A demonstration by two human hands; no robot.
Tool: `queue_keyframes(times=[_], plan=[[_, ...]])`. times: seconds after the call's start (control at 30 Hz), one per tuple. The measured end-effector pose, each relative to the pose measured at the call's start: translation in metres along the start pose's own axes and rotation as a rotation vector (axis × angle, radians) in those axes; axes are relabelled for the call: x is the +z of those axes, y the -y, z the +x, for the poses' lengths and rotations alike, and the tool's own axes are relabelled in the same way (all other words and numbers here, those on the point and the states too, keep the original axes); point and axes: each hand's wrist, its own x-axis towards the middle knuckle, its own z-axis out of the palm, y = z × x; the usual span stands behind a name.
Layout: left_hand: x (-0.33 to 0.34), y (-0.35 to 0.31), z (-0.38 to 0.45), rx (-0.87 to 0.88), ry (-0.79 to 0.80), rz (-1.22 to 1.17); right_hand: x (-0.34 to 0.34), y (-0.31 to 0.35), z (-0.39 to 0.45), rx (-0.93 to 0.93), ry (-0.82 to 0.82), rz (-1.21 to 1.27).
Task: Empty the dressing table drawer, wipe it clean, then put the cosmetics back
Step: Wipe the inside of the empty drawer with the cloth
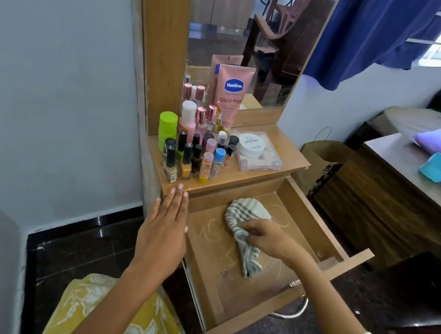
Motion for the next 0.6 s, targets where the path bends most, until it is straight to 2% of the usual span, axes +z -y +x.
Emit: queue_keyframes(times=[0.07, 0.13, 0.2, 0.3, 0.4, 0.5, 0.6], plan=[[0.000, 0.000, 0.000, 0.002, 0.004, -0.018, 0.006, 0.009, 0.005, 0.105, 0.044, 0.236], [-0.001, 0.000, 0.002, -0.002, 0.005, -0.041, 0.018, 0.015, 0.015, 0.211, -0.022, 0.283], [-0.002, 0.000, 0.005, -0.019, 0.011, -0.052, 0.035, 0.016, 0.031, 0.265, -0.002, 0.188], [-0.003, -0.004, 0.010, -0.046, 0.022, -0.048, 0.057, 0.016, 0.050, 0.252, 0.053, -0.051], [-0.005, -0.007, 0.011, -0.051, 0.034, -0.025, 0.077, 0.014, 0.050, 0.085, 0.113, -0.323], [-0.006, -0.006, 0.012, -0.053, 0.036, -0.023, 0.071, -0.007, 0.046, -0.054, 0.150, -0.458], [-0.004, -0.004, 0.011, -0.051, 0.037, -0.040, 0.035, -0.047, 0.055, 0.074, 0.084, -0.482]])
